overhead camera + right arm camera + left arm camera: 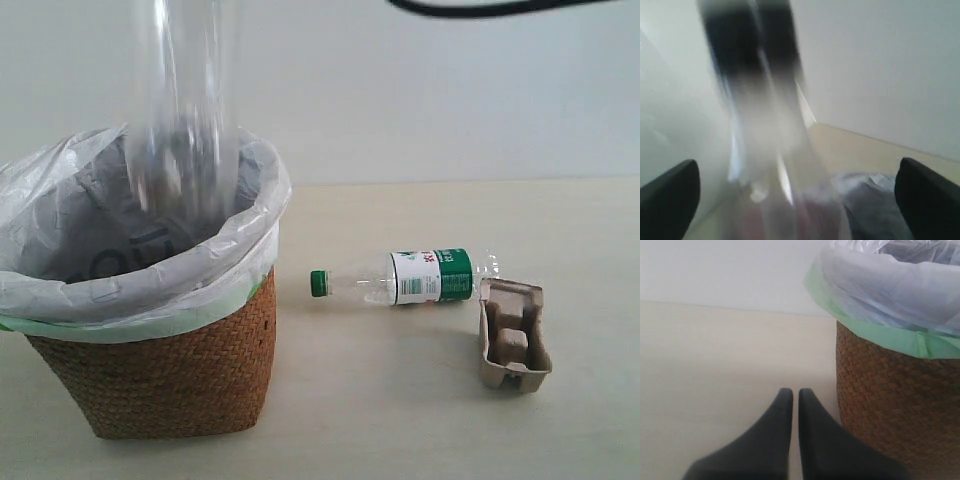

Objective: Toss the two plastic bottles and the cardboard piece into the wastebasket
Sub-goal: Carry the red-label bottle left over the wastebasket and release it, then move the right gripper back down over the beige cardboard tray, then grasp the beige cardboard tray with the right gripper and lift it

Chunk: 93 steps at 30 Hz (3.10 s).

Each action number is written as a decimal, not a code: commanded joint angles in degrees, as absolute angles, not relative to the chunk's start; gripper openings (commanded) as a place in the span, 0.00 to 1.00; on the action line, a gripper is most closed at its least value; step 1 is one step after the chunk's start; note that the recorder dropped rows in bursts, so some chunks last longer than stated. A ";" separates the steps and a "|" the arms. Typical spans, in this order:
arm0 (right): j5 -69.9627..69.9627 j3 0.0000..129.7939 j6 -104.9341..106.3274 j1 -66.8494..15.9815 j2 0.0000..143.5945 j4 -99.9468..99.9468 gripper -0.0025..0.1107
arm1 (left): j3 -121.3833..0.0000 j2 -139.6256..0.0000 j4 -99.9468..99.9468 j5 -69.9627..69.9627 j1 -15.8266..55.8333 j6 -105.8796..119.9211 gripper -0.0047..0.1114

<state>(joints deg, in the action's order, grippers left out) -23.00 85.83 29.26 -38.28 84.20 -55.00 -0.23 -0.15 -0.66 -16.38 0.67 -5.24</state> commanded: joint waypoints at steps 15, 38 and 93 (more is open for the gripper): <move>-44.53 85.80 -2.78 -24.21 84.39 -5.99 0.80 | 0.00 0.00 -0.94 -15.89 0.55 -5.55 0.07; -45.62 61.21 -28.46 -21.14 84.65 17.29 0.80 | 0.00 0.00 -0.94 -15.89 0.55 -5.55 0.07; -28.18 58.48 -36.03 -21.14 106.67 15.80 0.54 | 0.00 0.00 -0.94 -15.89 0.55 -5.55 0.07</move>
